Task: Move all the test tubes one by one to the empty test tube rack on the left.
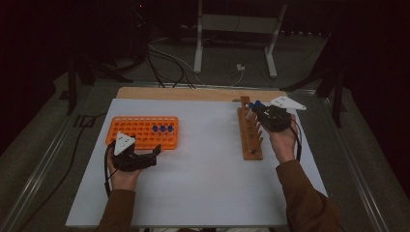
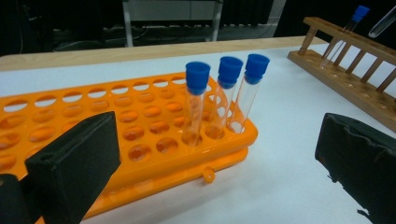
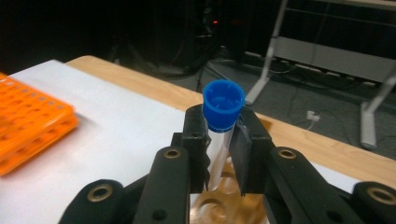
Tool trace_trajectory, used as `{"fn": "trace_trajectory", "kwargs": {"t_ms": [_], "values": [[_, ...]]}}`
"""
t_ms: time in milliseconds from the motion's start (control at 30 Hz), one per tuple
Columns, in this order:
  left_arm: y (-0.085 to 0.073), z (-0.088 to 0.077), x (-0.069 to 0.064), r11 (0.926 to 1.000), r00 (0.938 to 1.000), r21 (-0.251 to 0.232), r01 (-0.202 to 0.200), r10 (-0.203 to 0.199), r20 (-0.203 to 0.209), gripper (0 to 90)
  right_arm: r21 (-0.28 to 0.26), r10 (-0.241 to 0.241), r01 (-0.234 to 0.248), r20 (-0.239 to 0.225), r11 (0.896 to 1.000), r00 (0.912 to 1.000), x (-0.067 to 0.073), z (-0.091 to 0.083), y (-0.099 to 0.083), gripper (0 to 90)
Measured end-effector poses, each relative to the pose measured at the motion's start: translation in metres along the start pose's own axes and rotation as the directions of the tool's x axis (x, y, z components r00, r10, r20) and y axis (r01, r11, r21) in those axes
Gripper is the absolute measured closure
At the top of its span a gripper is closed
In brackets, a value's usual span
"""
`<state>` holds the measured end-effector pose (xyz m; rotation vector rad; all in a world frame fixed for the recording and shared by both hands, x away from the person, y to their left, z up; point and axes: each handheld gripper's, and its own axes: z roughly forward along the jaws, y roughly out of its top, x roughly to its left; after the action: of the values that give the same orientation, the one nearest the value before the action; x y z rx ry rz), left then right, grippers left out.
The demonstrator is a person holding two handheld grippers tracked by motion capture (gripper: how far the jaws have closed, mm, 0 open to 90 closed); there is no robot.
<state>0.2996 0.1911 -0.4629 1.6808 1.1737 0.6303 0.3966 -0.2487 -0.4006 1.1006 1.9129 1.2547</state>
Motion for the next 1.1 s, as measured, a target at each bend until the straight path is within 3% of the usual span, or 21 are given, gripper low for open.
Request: {"fn": "trace_trajectory", "kwargs": {"t_ms": [300,633,1100], "values": [[0.011,0.002,-0.012,0.9992,0.9990,-0.013,-0.038,0.038,0.023,1.3,0.012,-0.015,0.016,-0.101,1.000,0.9948,0.030,0.002,-0.003,77.1],[0.019,0.006,-0.026,0.9975,0.9958,-0.022,-0.068,0.069,0.061,1.5,0.040,-0.001,0.010,-0.206,0.999,0.9785,0.058,0.006,-0.004,77.0],[0.030,0.014,-0.045,0.9931,0.9880,-0.037,-0.112,0.115,0.103,2.9,0.062,-0.017,0.035,-0.276,0.997,0.9611,0.083,0.013,-0.006,76.9]]}}
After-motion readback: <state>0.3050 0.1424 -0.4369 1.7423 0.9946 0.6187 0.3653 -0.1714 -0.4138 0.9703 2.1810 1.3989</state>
